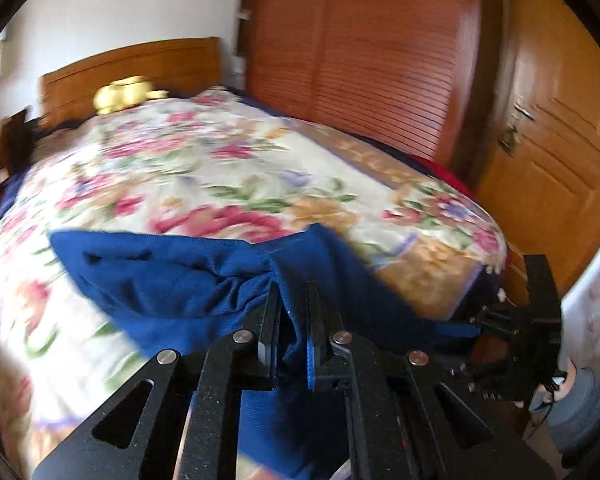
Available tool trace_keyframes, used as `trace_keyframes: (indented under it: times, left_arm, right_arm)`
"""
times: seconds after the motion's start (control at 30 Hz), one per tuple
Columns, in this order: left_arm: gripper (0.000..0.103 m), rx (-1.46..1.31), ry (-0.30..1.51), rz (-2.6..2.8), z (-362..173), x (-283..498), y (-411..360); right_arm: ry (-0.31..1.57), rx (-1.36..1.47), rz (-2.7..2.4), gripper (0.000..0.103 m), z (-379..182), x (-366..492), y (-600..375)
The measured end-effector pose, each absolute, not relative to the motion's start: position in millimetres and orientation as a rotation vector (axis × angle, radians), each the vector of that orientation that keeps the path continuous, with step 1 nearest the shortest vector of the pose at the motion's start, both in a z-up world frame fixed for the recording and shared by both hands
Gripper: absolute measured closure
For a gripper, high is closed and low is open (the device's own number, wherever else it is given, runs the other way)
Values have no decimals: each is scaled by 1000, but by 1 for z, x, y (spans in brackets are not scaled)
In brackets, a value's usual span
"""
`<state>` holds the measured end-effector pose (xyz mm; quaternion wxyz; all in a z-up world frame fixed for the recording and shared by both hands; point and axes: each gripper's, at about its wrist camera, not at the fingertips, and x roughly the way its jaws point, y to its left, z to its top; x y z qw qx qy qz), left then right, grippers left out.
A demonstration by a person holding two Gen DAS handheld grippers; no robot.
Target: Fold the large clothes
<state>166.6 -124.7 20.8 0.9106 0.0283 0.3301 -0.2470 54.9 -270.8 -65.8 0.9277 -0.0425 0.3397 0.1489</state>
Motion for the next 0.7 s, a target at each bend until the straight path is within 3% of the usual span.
trace_keyframes:
  times: [0.2, 0.4, 0.57, 0.7]
  left_arm:
    - [94, 121, 732, -685, -3, 176, -242]
    - [92, 143, 805, -685, -24, 171, -265]
    - [66, 137, 752, -684, -5, 156, -248]
    - [65, 129, 695, -642, 14, 149, -227]
  right_arm:
    - [693, -84, 234, 56, -57, 32, -313]
    - [685, -69, 189, 56, -53, 12, -327]
    - [673, -49, 183, 56, -50, 8, -325]
    - [653, -53, 191, 56, -44, 10, -319]
